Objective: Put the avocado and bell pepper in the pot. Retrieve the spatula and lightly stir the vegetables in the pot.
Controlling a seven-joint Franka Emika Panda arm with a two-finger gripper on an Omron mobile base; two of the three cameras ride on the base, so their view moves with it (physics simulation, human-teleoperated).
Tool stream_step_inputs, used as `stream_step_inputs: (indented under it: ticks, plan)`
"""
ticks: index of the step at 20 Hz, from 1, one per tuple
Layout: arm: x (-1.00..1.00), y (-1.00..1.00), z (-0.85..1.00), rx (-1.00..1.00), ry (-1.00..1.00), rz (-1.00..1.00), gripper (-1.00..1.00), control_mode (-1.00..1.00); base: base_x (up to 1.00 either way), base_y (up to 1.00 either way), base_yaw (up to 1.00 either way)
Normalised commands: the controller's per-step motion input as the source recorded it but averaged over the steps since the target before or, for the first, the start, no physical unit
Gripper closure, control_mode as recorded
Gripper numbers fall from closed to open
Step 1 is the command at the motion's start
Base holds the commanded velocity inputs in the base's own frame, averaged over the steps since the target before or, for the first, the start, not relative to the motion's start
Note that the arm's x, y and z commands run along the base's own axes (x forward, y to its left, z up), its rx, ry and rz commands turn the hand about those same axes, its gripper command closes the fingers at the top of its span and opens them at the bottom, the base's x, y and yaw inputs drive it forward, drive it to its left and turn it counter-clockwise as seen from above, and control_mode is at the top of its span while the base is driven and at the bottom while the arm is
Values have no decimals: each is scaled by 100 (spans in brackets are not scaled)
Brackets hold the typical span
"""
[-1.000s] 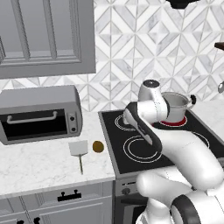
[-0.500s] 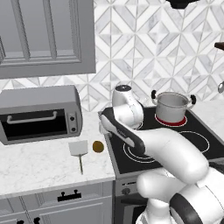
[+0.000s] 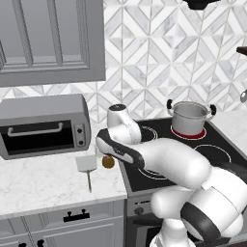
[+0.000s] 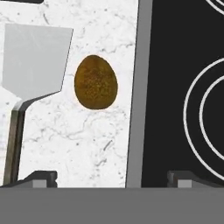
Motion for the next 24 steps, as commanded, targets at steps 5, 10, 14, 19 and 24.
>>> stream_step_inputs:
  ticks: [5, 10, 14, 19, 24]
  plan:
    - [26, 23, -42, 0, 0, 0, -100, -100, 0, 0, 0]
    - [29, 12, -36, 0, 0, 0, -100, -100, 0, 0, 0]
    - [34, 0, -26, 0, 0, 0, -100, -100, 0, 0, 0]
    - [39, 0, -21, 0, 0, 0, -100, -100, 0, 0, 0]
    - [33, 2, -22, 0, 1, 0, -100, -100, 0, 0, 0]
